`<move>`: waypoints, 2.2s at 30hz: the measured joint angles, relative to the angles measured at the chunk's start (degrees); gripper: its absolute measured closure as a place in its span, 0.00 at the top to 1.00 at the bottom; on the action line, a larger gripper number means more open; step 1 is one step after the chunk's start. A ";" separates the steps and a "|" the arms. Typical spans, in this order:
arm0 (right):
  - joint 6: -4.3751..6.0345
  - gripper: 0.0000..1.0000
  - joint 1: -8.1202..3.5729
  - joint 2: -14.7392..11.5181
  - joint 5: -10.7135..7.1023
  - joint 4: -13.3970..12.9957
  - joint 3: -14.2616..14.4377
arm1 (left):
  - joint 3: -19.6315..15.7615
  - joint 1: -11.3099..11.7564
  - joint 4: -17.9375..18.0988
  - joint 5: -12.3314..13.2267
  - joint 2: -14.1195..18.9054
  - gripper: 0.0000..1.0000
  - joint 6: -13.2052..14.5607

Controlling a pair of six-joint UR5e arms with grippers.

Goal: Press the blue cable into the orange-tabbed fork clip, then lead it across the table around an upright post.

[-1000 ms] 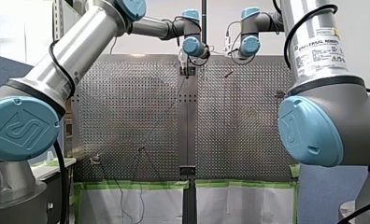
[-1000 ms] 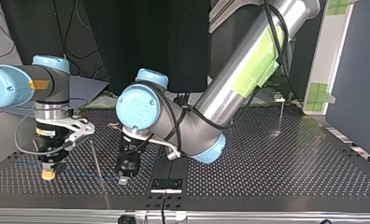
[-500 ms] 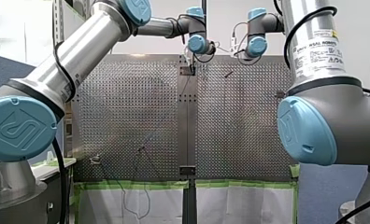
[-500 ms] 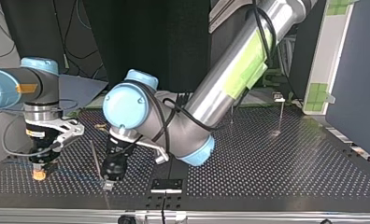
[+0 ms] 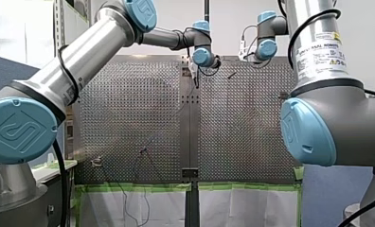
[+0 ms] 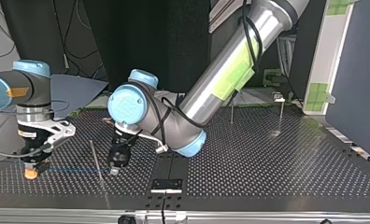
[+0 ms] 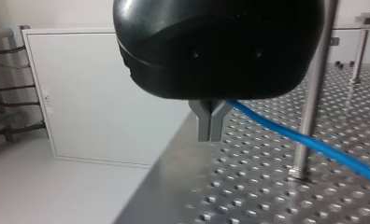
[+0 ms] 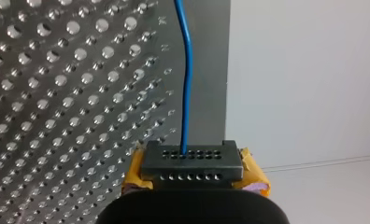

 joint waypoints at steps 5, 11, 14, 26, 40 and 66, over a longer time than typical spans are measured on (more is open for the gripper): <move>0.12 0.00 -0.65 1.32 -0.54 -0.02 0.02 | -1.25 0.18 0.55 0.39 -0.05 0.00 0.00; 0.60 0.00 -1.13 1.98 -1.31 -0.14 0.05 | -1.65 0.42 0.37 0.88 -1.10 0.00 -0.02; 0.76 0.00 -1.41 2.21 -1.43 -0.21 0.15 | -1.69 0.52 0.27 1.15 -2.18 0.00 -0.02; 0.80 0.00 -2.24 5.41 -1.89 -0.36 0.48 | -2.71 1.05 0.73 1.19 -3.95 0.00 -0.45; 0.95 0.00 -2.51 6.62 -1.80 -1.11 3.00 | -3.71 0.81 2.81 1.96 -4.86 0.29 -0.88; 1.14 0.00 -2.34 13.47 -2.43 -11.78 14.37 | -8.46 1.48 6.71 3.12 -5.11 1.00 -3.72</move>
